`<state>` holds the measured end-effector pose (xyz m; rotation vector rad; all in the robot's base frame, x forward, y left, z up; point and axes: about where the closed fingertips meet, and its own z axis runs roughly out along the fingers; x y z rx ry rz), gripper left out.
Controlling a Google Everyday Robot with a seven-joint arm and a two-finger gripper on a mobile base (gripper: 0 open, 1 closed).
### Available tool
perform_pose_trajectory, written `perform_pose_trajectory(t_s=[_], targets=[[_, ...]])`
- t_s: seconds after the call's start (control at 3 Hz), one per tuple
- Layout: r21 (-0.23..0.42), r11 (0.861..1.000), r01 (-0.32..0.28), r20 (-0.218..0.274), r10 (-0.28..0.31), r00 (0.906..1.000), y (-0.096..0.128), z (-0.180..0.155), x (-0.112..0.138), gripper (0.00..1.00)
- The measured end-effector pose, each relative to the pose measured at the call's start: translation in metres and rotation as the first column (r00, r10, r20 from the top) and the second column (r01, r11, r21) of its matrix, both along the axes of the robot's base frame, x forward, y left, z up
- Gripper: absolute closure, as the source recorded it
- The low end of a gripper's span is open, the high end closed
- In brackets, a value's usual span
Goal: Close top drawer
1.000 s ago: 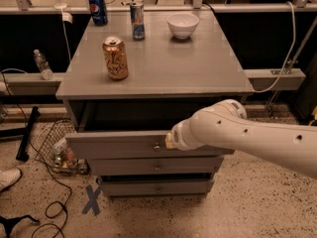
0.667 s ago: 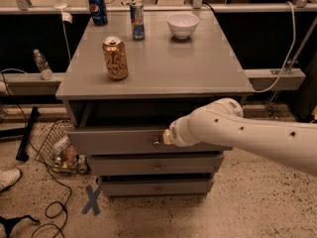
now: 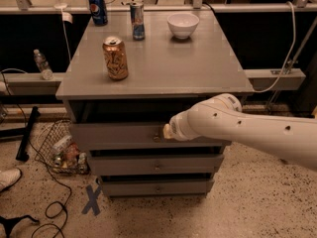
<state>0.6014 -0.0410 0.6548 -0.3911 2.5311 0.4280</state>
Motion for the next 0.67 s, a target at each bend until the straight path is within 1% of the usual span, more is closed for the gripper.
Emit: perform_pose_trajectory(t_s=[0.67], targets=[[-0.028, 1.0, -0.002, -0.01, 0.002, 0.9999, -0.0101, 0.0014, 0.0045, 1.0]])
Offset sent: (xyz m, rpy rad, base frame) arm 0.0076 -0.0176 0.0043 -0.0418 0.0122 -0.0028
